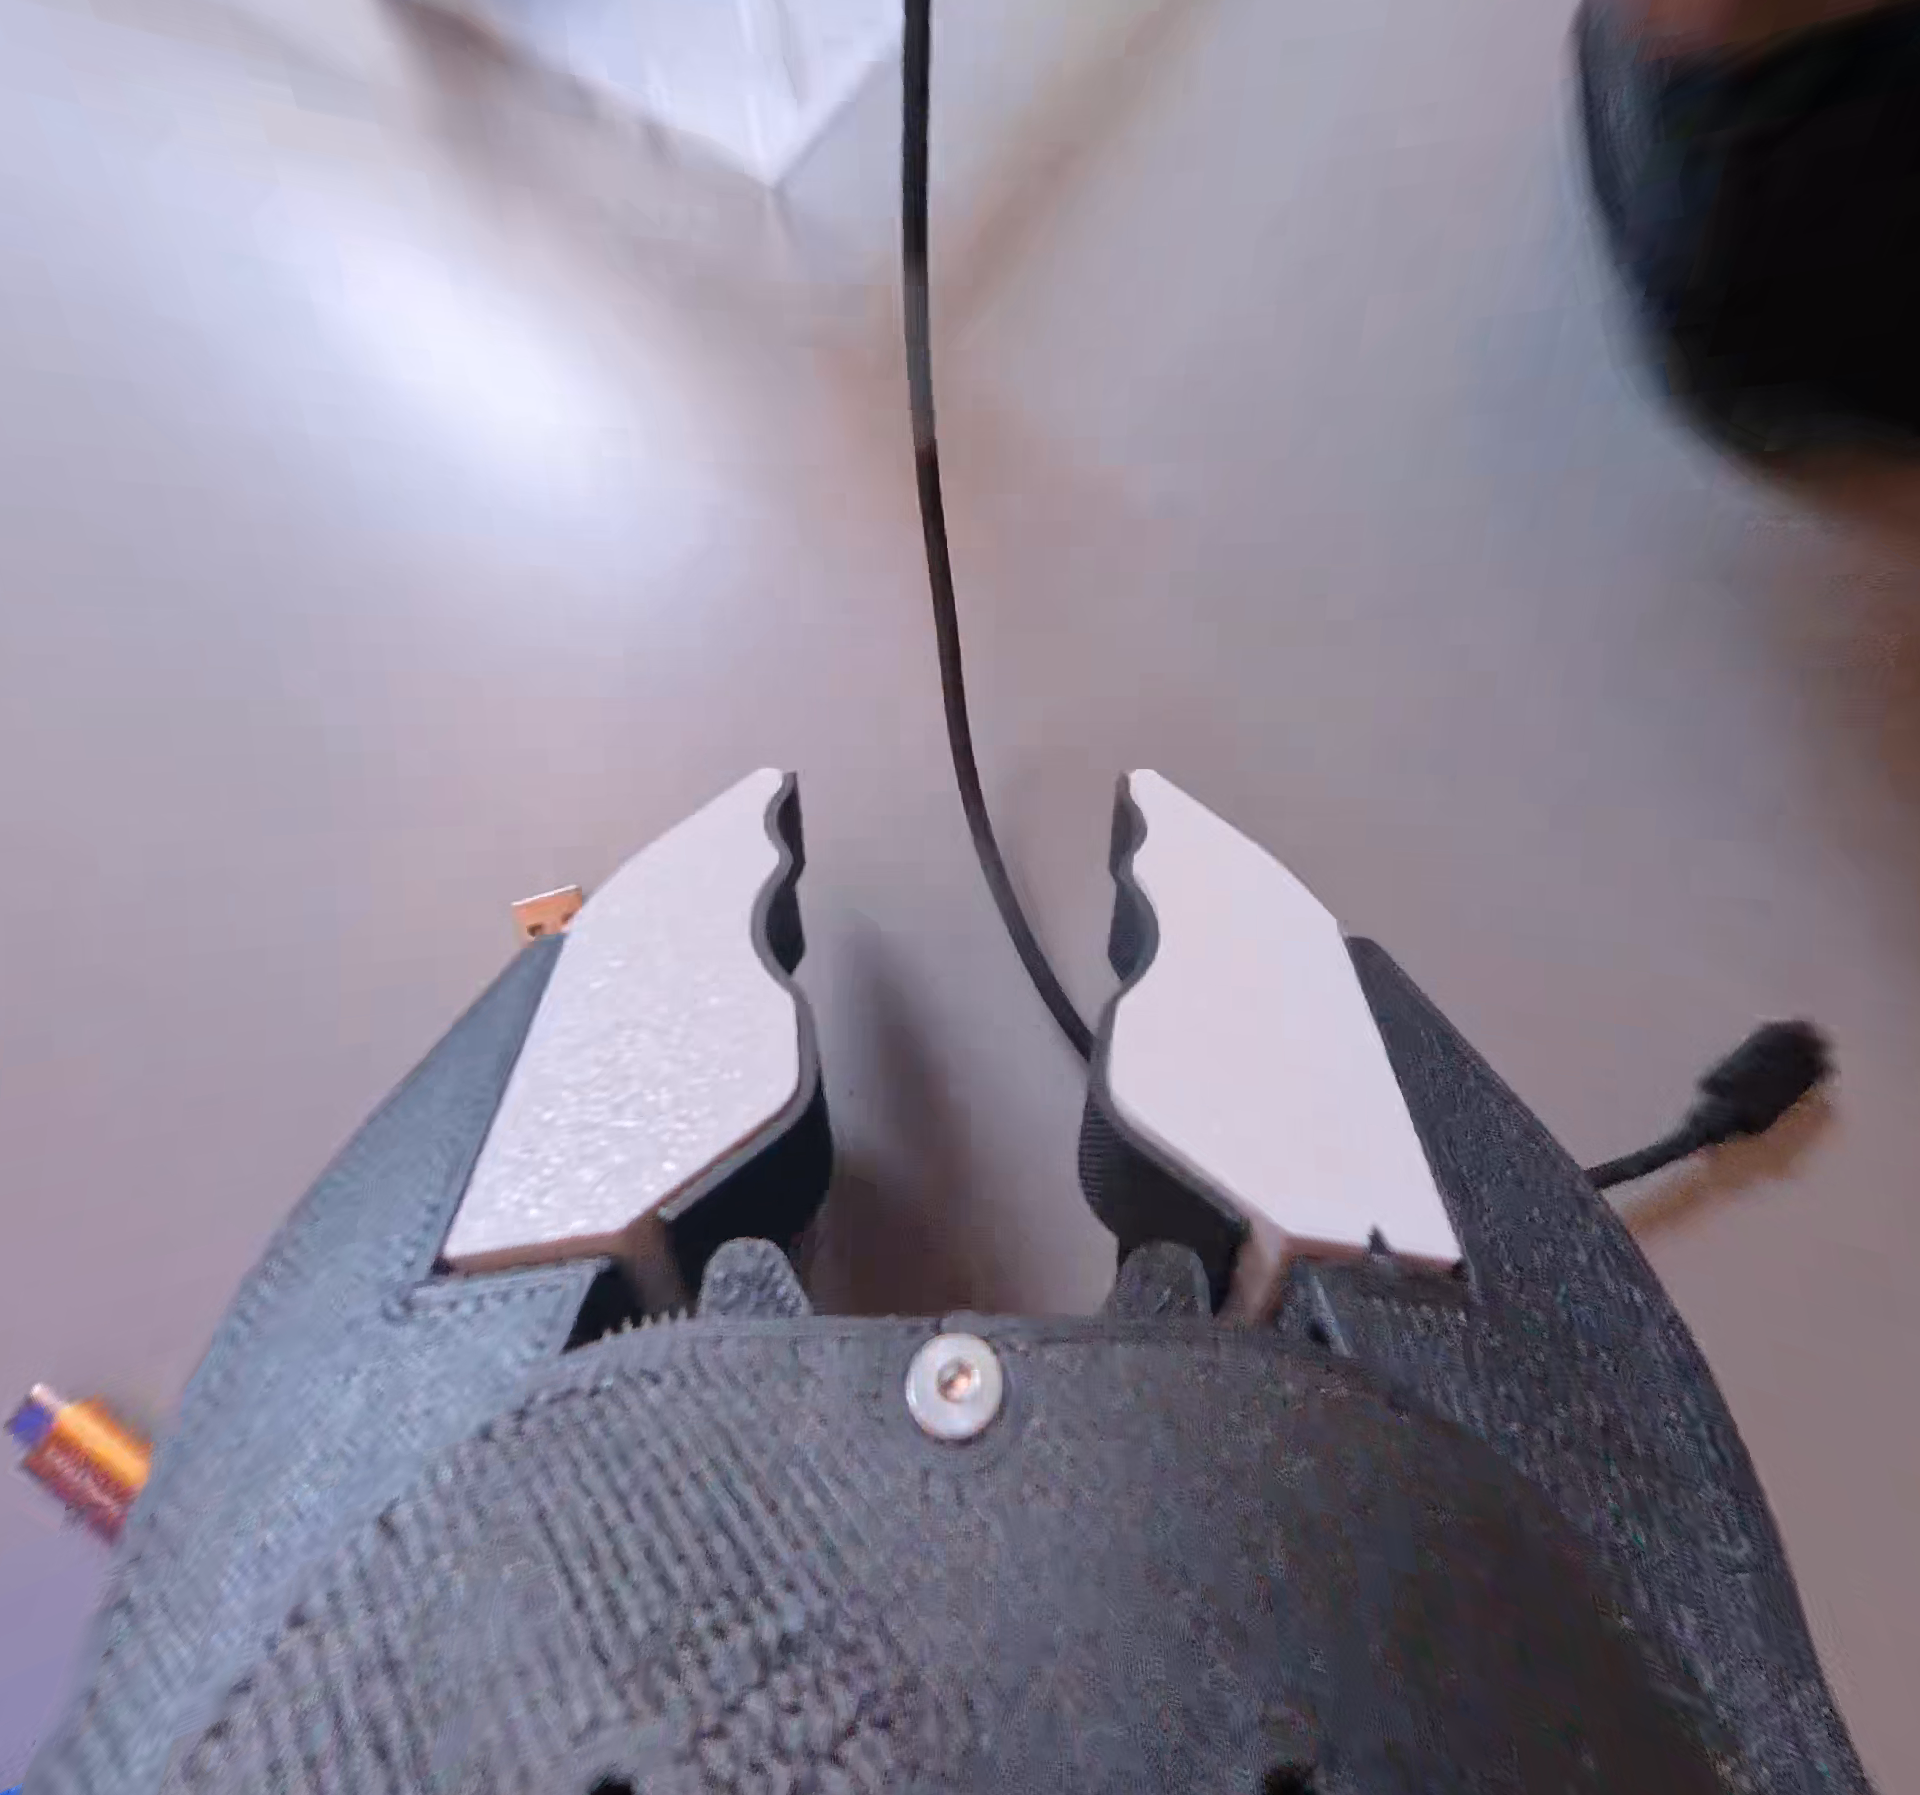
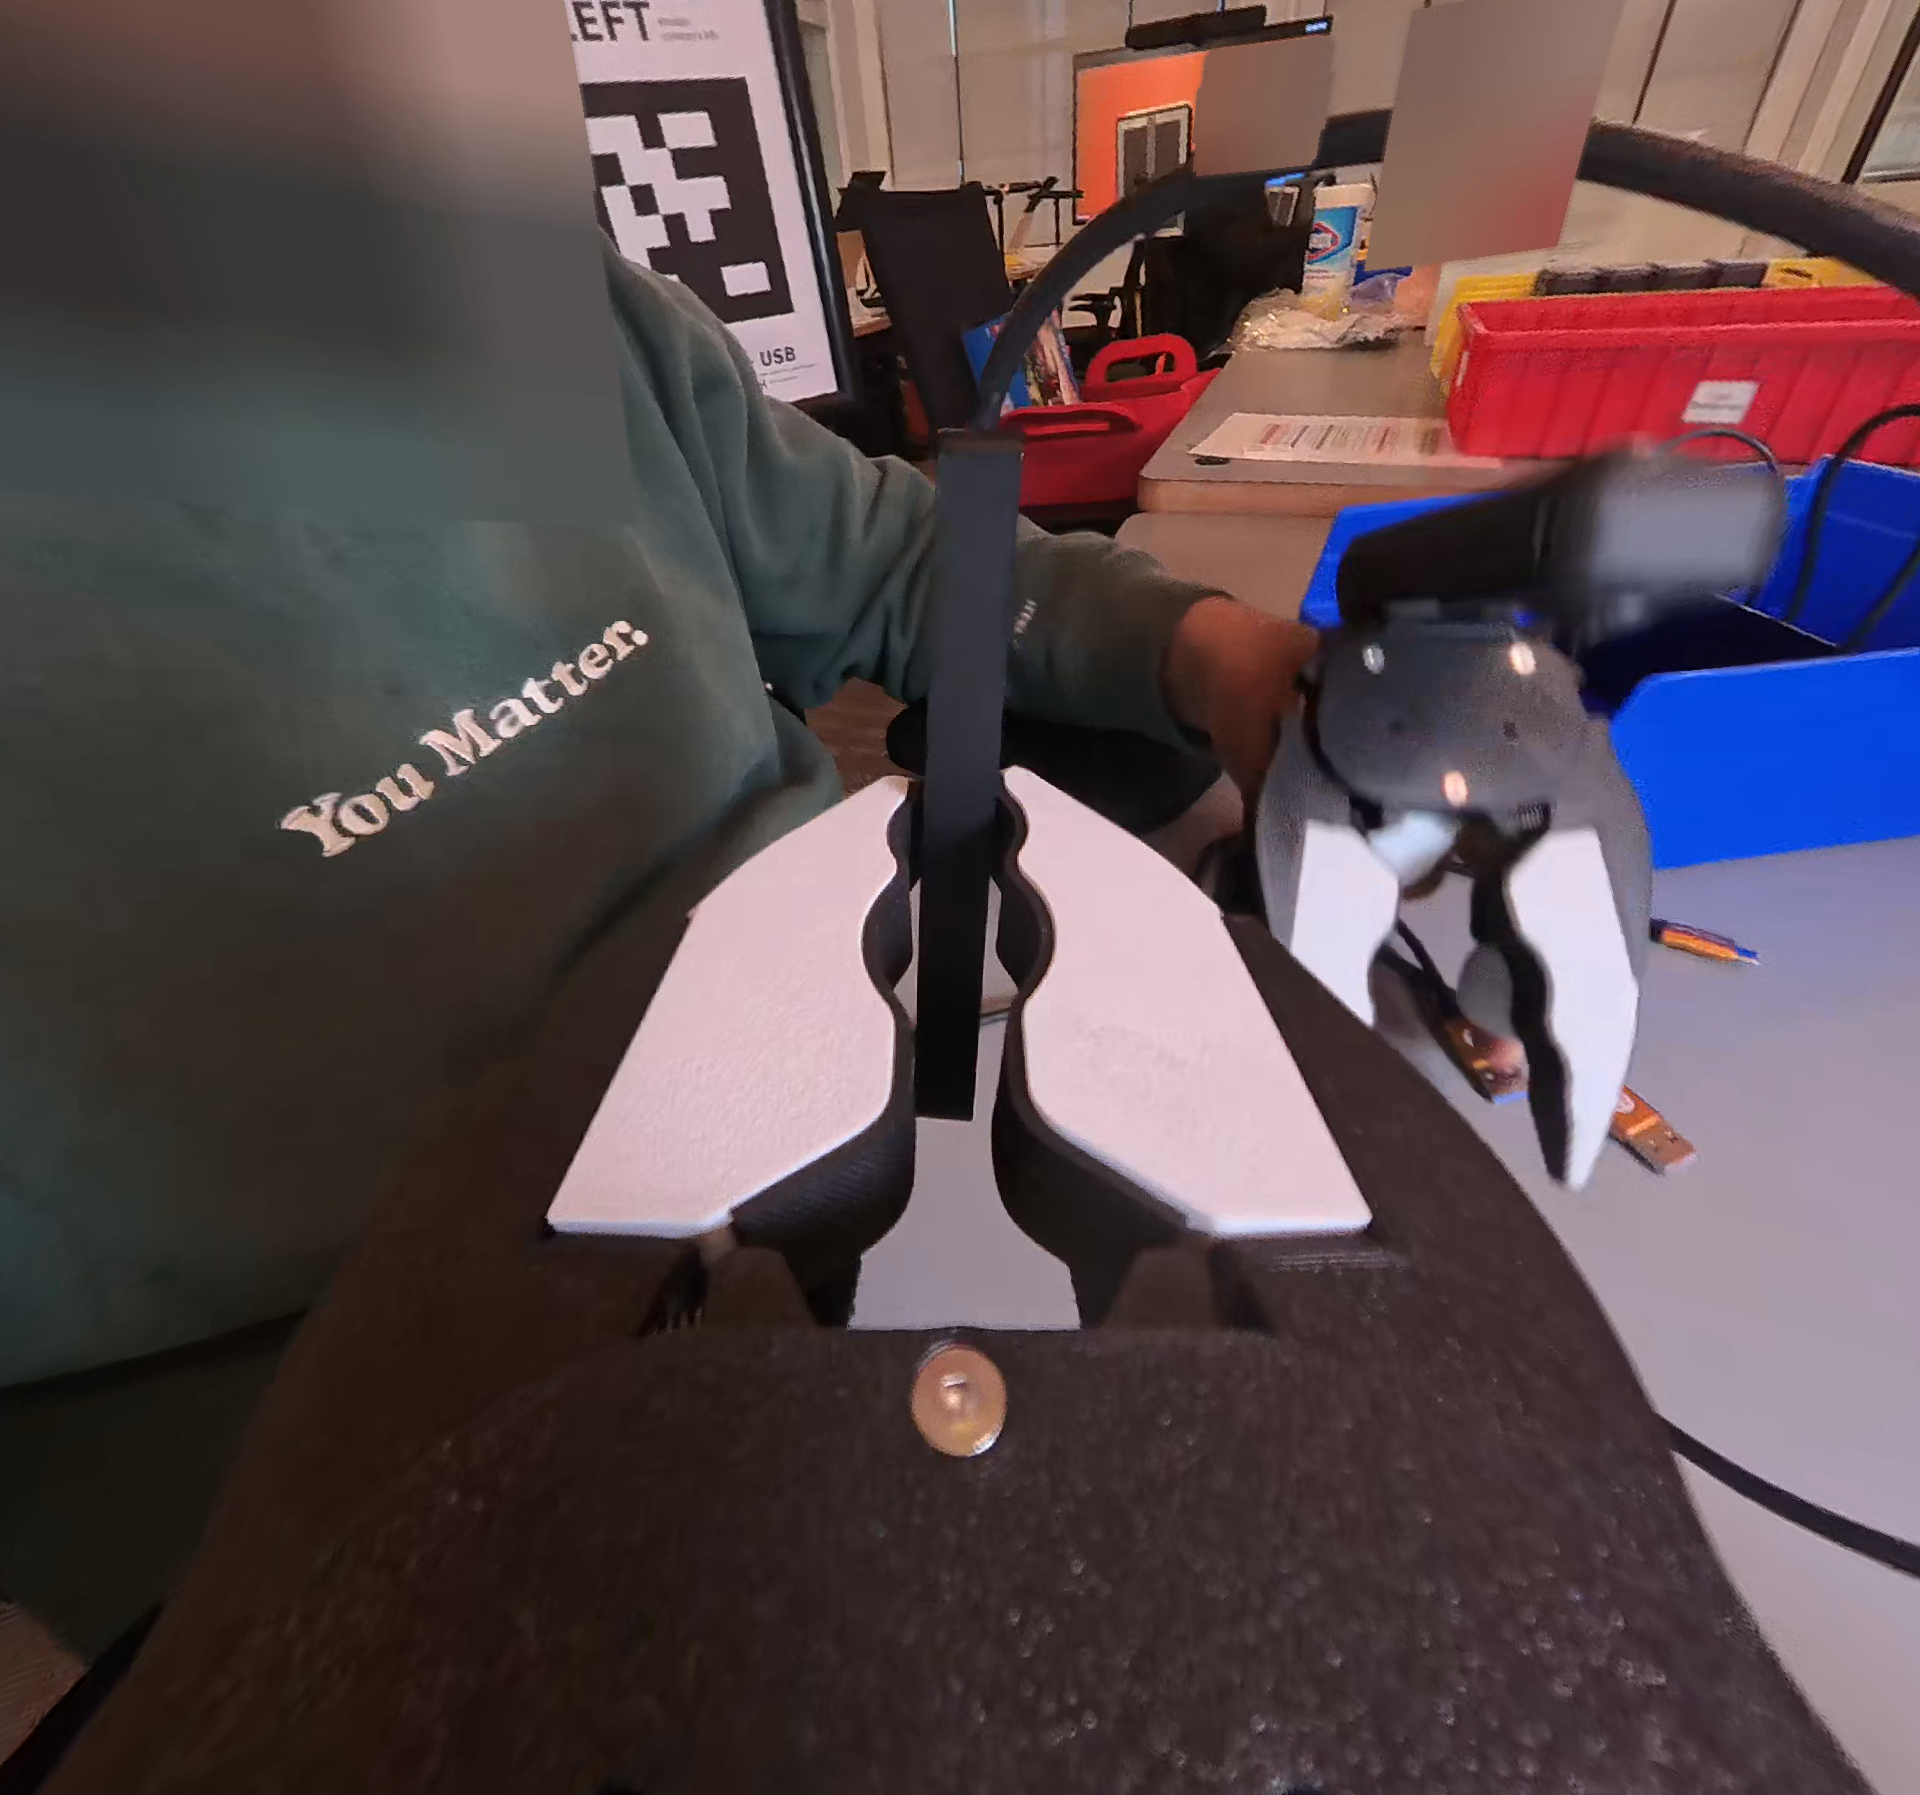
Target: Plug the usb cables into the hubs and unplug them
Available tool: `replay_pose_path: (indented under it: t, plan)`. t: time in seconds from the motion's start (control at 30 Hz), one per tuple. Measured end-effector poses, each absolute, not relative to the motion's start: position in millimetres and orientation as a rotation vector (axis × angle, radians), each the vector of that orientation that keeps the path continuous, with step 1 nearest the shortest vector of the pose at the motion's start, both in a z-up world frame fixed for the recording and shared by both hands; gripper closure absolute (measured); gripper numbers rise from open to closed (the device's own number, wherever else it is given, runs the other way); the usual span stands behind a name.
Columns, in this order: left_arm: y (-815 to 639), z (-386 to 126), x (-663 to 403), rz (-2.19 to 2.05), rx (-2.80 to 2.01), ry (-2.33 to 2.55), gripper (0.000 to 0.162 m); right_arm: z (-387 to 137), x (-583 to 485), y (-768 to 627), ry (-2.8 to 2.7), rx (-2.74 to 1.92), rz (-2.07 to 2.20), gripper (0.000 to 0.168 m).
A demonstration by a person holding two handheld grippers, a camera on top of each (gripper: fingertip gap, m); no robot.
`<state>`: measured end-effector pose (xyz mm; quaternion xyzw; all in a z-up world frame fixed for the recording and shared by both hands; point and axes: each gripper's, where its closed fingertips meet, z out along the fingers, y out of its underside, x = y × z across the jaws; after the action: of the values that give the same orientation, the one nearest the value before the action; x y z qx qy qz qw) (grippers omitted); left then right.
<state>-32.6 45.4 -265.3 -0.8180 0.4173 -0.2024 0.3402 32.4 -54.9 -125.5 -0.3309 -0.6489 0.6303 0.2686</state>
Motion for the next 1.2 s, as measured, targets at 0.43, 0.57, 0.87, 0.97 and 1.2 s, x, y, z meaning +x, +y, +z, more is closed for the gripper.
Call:
replay_pose_path:
  t: [0.43, 0.57, 0.87, 0.97, 1.2]
  plan:
    - [35, -113, -30, -1.128, -1.506, 0.646, 0.158, -133, 23, -20, -1.596, -1.067, 1.594, 0.157]
    - [21, -101, -18, -1.3, -1.394, 0.567, 0.158, -161, -8, -21, -1.582, -1.211, 1.589, 0.157]
    - [0, -103, -10, -1.386, -1.361, 0.656, 0.158, -136, -10, -21, -1.372, -1.071, 1.816, 0.155]
    - [-5, -108, -3, -1.395, -1.375, 0.694, 0.158, -123, -6, -20, -1.322, -1.014, 1.833, 0.155]
    - [-19, -112, 8, -1.429, -1.361, 0.807, 0.158, -119, -5, -21, -1.313, -1.018, 1.774, 0.133]
